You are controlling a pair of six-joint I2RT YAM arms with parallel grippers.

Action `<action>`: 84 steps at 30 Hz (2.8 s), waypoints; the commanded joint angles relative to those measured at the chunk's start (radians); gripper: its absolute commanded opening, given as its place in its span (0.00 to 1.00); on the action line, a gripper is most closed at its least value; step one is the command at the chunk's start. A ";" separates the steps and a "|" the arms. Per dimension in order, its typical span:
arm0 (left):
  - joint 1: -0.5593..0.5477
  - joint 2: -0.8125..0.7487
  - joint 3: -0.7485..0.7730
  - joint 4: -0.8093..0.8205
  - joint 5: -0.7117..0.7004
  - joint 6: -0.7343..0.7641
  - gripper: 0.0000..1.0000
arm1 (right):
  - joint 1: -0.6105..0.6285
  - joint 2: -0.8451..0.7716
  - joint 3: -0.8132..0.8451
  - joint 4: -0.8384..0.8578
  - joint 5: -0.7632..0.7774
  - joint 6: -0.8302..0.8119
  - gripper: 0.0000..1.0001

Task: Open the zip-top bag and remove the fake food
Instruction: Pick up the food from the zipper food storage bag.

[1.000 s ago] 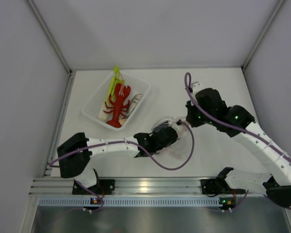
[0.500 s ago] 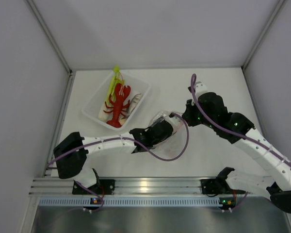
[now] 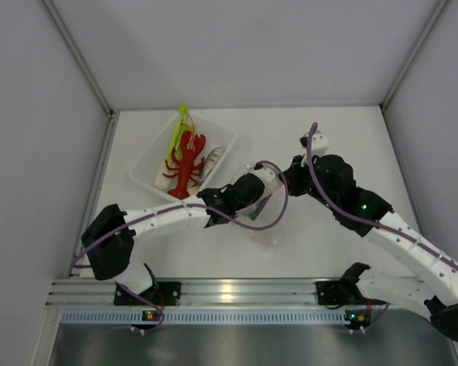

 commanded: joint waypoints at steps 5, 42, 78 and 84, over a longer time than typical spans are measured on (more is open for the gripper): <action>0.126 -0.141 0.042 0.135 0.159 -0.260 0.00 | -0.041 -0.015 -0.063 -0.093 0.220 -0.078 0.00; 0.126 -0.175 -0.055 0.494 0.167 -0.183 0.00 | -0.060 0.005 0.006 -0.094 -0.321 -0.085 0.00; -0.008 -0.067 -0.027 0.503 -0.387 -0.381 0.00 | 0.168 -0.202 -0.140 0.303 -0.097 0.477 0.46; -0.017 -0.056 -0.043 0.503 -0.476 -0.448 0.00 | 0.258 -0.221 -0.158 0.333 -0.039 0.468 0.45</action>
